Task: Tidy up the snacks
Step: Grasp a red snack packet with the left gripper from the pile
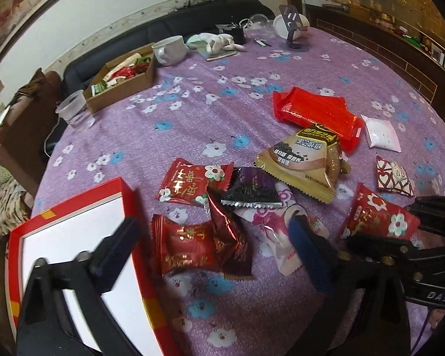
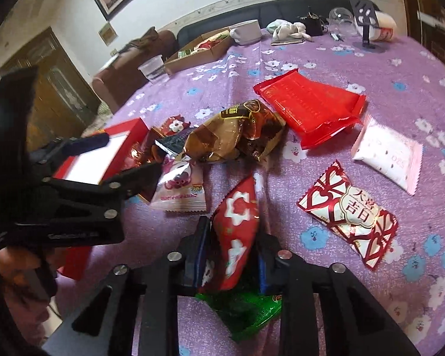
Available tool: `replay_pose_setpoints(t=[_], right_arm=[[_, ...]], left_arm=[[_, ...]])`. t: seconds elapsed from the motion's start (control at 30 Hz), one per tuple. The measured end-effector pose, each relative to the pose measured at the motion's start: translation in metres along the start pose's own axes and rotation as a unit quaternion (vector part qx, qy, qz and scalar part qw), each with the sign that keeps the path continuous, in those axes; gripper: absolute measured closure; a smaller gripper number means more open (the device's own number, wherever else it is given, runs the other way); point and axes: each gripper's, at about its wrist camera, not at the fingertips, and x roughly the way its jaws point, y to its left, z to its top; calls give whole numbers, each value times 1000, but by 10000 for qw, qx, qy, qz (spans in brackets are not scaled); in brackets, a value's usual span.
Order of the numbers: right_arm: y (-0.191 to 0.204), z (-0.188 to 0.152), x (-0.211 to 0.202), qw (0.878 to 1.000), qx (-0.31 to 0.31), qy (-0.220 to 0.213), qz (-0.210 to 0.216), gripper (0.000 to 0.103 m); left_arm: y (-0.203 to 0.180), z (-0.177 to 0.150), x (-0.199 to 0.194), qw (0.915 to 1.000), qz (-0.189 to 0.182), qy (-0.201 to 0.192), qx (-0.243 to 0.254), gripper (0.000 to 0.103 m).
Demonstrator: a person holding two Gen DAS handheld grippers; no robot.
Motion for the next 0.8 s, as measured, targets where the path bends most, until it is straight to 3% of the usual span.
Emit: replay_pose_setpoints(t=[0.03,0.1,0.17,0.27,0.37,0.47,0.53,0.63,0.8], right_arm=[[-2,0,0,9999,69,-13,112,67],[-6,0,-1,9993,191,-38,316,64],[-7,0,-1,9988,240,-47,413,62],[-8,0,-2,9983,273,-63,506,59],[-8,0,-2,9980,276,-83,555,53],[-7,1,-2,9980,276,-128,560,47],[-9,1,-2,9972,366,-156,634,47],[-17,2,-2,9949,584,-211,799,51],[-28,2,2,9916,862,-170,953,82]], left_arm=[[1,1,2,10000,-79,23,-17,16],[3,2,8,9997,-202,92,-82,34],[3,1,14,9993,-307,158,-125,38],[4,1,10,9993,-341,77,-142,55],[3,-1,7,9993,-374,45,-81,61],[-8,-5,3,9987,-469,-15,216,78],[-9,-7,5,9985,-517,37,199,81],[-2,-7,7,9977,-678,35,-23,83],[3,-12,5,9967,-795,44,-162,88]])
